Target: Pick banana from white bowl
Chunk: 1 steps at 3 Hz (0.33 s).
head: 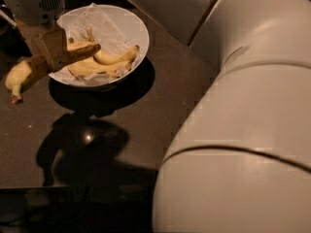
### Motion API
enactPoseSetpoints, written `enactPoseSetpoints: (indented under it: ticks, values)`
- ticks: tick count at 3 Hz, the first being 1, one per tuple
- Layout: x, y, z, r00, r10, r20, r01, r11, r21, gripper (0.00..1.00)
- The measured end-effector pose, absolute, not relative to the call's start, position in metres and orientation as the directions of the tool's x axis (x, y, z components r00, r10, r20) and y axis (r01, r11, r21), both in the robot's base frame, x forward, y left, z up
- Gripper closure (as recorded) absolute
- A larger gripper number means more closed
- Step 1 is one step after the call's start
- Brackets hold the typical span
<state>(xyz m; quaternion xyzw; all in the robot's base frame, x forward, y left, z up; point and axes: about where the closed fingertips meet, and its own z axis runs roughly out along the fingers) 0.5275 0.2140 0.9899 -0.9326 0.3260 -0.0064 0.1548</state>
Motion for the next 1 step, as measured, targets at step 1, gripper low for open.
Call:
enactPoseSetpoints:
  ticks: [1]
  values:
    - [0.5292,0.216,0.9901,0.787,-0.61,-0.09,-0.605,-0.736,-0.303,1.0]
